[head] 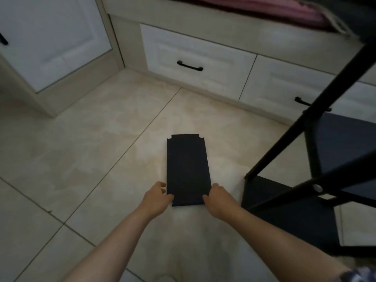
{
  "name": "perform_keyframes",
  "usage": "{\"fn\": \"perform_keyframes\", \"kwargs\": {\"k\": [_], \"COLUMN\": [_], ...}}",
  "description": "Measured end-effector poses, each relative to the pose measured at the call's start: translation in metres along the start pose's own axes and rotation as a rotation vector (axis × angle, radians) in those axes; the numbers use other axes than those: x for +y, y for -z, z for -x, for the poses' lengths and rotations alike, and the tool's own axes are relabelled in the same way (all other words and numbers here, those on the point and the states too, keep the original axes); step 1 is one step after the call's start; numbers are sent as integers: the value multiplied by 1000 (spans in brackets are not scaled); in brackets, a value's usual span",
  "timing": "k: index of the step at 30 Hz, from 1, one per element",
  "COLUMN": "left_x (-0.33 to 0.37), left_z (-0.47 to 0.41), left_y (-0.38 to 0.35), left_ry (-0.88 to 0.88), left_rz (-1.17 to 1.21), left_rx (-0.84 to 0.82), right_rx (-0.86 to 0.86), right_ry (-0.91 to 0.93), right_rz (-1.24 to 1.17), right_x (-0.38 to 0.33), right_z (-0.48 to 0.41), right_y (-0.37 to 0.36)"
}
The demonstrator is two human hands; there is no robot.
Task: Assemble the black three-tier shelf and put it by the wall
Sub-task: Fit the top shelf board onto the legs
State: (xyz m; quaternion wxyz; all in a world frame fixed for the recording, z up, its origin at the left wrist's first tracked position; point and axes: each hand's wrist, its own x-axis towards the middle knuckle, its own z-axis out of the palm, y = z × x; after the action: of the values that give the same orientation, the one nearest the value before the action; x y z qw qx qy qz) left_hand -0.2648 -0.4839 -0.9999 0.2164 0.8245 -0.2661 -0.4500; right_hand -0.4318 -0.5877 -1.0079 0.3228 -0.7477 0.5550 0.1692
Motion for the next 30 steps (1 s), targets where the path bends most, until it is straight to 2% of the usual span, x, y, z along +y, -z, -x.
{"fn": "perform_keyframes", "kwargs": {"k": [7,11,15,18,27,30], "left_x": [-8,-10,-11,-12,-6,1], "left_z": [-32,-41,-44,-42,-24,-17], "left_y": [-28,-34,-33,-36,-22,-9], "left_ry": [-6,42,120,137,195,217], "left_rz": [60,177,357,408,584,713], "left_rx": [34,34,-51,-44,202,201], "right_rx": [-51,-114,-139,-123,-74,-78], "right_ry": [-84,-146,-266,-321,-420,-410], "right_rz": [-63,-138,-349,-480,-978,-1156], "right_x": [-3,-4,-2,-2,-7,-13], "right_z": [-29,-35,-34,-32,-11,1], "right_y": [-24,-31,-32,-30,-10,7]}}
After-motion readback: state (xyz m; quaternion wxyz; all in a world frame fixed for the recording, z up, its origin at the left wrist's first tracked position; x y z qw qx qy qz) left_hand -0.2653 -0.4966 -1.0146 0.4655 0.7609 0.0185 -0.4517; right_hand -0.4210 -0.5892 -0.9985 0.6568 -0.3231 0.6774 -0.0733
